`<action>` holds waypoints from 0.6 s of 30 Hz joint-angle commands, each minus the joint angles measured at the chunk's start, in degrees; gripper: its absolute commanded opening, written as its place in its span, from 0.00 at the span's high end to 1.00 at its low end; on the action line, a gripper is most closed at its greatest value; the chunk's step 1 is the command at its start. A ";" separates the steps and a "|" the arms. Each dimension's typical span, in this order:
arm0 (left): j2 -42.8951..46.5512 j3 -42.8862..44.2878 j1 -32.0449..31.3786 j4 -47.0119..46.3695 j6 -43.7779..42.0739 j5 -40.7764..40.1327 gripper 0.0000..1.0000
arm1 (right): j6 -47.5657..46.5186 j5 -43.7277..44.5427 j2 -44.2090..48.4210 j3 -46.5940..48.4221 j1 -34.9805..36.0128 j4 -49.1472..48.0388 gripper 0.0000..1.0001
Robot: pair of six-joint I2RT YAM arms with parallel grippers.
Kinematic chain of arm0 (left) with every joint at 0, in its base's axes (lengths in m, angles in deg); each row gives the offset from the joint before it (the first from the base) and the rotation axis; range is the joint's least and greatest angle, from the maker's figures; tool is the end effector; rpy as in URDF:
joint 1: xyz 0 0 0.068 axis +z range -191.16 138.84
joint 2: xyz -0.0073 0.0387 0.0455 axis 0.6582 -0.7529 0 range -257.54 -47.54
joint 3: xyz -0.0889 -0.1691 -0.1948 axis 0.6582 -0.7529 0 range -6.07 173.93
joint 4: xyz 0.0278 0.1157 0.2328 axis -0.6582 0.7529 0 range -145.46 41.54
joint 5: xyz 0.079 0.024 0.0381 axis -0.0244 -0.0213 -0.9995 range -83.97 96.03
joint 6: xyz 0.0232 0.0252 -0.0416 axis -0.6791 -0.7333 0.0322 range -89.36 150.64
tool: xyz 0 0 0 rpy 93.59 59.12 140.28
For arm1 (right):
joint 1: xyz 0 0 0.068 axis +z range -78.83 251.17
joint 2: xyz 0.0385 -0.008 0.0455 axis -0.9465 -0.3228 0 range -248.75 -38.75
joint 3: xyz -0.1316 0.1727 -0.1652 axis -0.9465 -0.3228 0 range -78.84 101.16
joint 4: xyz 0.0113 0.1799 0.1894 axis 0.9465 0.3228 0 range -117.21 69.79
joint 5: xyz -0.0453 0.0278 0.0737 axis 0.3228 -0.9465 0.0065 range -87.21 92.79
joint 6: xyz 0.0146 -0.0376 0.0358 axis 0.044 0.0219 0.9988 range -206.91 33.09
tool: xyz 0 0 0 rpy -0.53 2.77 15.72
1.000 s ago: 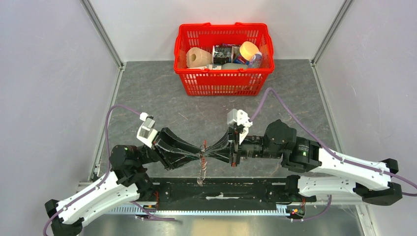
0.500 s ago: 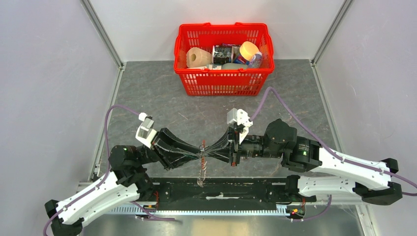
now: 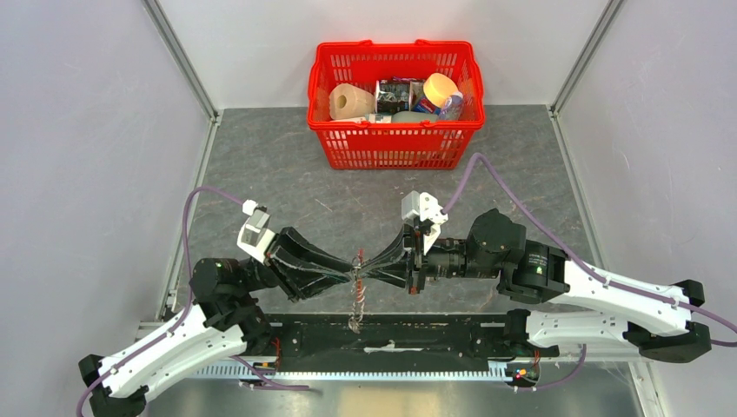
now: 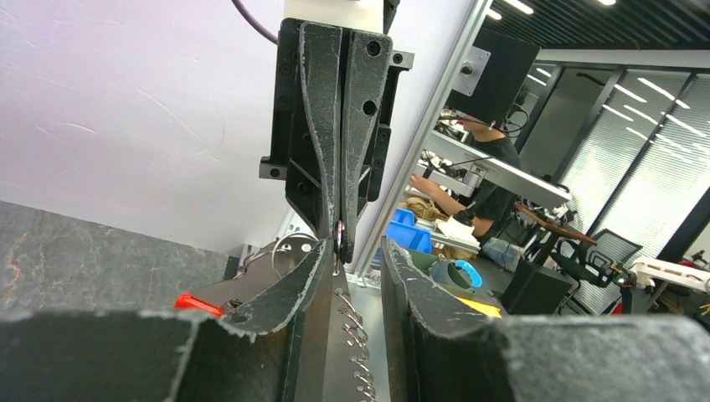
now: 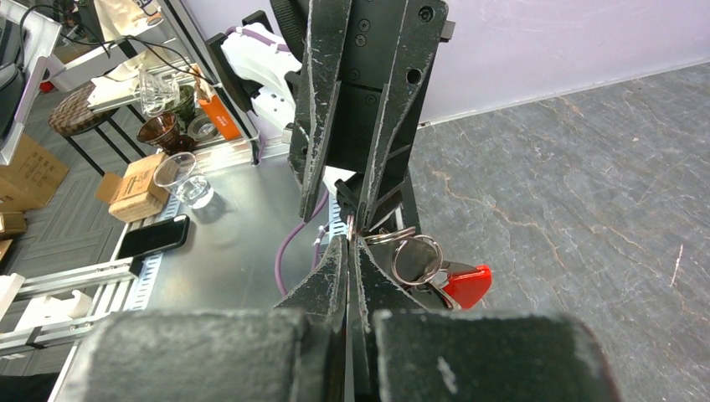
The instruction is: Put the keys on the keyring
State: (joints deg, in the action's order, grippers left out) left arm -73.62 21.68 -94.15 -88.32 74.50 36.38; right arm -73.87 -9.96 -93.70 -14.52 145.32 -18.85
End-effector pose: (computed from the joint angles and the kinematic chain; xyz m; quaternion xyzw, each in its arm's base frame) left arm 0.0532 -0.1004 0.3560 0.2666 0.4294 -0.7199 0.4757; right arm 0.0497 0.2033 0.4305 -0.4224 0.5595 0.5452 0.4597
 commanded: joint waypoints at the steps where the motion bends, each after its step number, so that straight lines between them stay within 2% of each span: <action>1: -0.02 0.56 -0.01 -0.38 -0.14 -0.28 0.66 | 0.24 -1.28 0.68 3.12 0.14 -4.66 1.00; 18: 0.01 0.76 -0.01 -0.12 -0.36 -0.77 0.66 | 0.60 -1.86 0.17 3.37 0.15 -5.07 1.00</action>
State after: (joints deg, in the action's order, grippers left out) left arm -73.62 21.68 -94.15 -87.51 74.47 36.10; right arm -73.41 -11.82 -93.75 -13.87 145.32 -19.46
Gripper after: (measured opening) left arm 0.342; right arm 0.007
